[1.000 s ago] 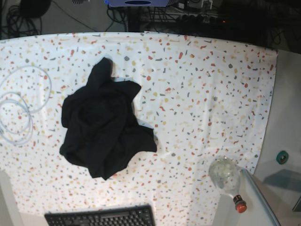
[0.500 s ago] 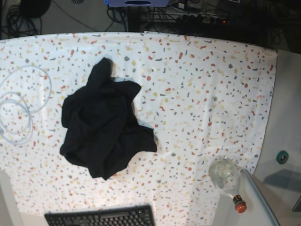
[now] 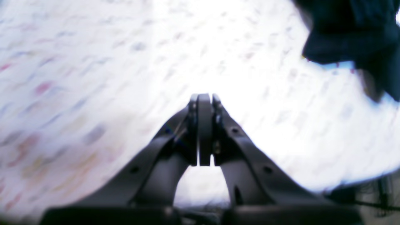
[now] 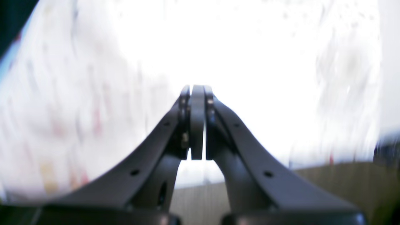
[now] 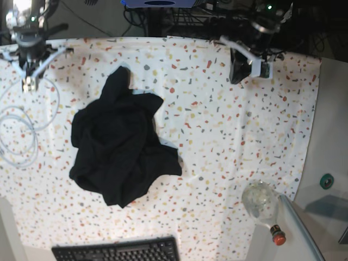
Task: Layout the t-shirt on the table in an organized manner, then fold the t-shirt properly
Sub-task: 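Lower both grippers onto the crumpled black t-shirt and grasp its edges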
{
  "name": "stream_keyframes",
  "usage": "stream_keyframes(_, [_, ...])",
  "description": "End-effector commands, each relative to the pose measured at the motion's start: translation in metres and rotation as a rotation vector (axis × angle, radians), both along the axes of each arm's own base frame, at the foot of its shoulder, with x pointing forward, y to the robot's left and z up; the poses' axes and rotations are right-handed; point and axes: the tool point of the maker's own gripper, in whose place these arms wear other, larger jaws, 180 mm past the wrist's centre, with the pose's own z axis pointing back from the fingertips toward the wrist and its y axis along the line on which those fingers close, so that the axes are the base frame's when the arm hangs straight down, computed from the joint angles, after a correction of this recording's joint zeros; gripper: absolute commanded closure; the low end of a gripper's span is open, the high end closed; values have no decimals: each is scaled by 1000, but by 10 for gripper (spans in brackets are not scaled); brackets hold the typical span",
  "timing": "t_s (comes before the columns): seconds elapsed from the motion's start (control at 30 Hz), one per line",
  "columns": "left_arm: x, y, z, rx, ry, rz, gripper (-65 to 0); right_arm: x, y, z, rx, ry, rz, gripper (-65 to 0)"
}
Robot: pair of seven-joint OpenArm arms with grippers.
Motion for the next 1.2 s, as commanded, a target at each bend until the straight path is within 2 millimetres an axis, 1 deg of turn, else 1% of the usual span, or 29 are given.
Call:
stream_keyframes(0.0, [10, -10, 6, -31, -11, 10, 0, 24, -3, 15, -11, -53, 3, 0])
stream_keyframes(0.07, [34, -29, 6, -77, -11, 32, 0, 67, -4, 36, -9, -118, 0, 0])
stream_keyframes(0.1, [47, -37, 5, -100, -18, 46, 0, 87, -2, 43, -4, -134, 23, 0])
stream_keyframes(0.17, [69, -48, 2, -112, -38, 62, 0, 120, 1, 51, 3, -142, 74, 0])
stream_keyframes(0.2, [78, -53, 0, -103, -44, 63, 0, 133, 3, 50, 7, -121, 100, 0])
stream_keyframes(0.23, [85, -56, -2, -85, -47, 59, 0, 143, 5, 50, 10, -98, 129, -77])
stream_keyframes(0.27, [90, -59, -7, -55, -45, 51, 0, 151, 9, 48, 16, -68, 160, -168])
stream_keyframes(0.33, [93, -57, -13, -10, -38, 48, 0, 164, 16, 46, 20, -29, 227, -326])
stream_keyframes(0.37, [92, -56, -16, -4, -32, 50, 0, 168, 20, 46, 21, -28, 256, -371])
stream_keyframes(0.4, [91, -54, -18, 0, -27, 51, 0, 171, 24, 47, 25, -32, 280, -386])
stream_keyframes(0.43, [90, -53, -19, 3, -26, 50, 0, 175, 32, 48, 40, -47, 294, -381])
stream_keyframes(0.47, [86, -48, -22, 9, -15, 61, 0, 177, 44, 49, 52, -56, 309, -377])
stream_keyframes(0.53, [76, -27, -27, 34, 2, 90, -183, 181, 71, 49, 40, -50, 375, -369])
stream_keyframes(0.57, [74, -19, -27, 35, 5, 107, -255, 182, 85, 47, 13, -42, 416, -369])
stream_keyframes(0.6, [69, -14, -27, 21, 11, 123, -286, 182, 103, 45, 0, -37, 448, -369])
stream_keyframes(0.63, [63, -3, -27, 7, 17, 146, -286, 183, 120, 44, -15, -39, 463, -369])
stream_keyframes(0.67, [60, 9, -23, -14, 9, 175, -275, 183, 135, 45, -31, -47, 472, -369])
stream_keyframes(0.77, [48, 51, -12, -53, -18, 268, -197, 180, 181, 48, -45, -67, 521, -369])
stream_keyframes(0.83, [43, 79, -5, -35, -35, 328, -140, 175, 198, 47, -63, -74, 524, -369])
stream_keyframes(0.9, [36, 101, 0, -8, -40, 372, -100, 170, 205, 43, -105, -75, 516, -369])
stream_keyframes(0.97, [31, 113, 2, 6, -44, 394, -82, 168, 212, 44, -124, -93, 501, -369])
stream_keyframes(1.07, [28, 122, 2, 15, -43, 404, -81, 160, 217, 40, -113, -101, 460, -369])
stream_keyframes(1.17, [28, 124, 2, 23, -43, 394, -84, 149, 218, 25, -110, -64, 443, -369])
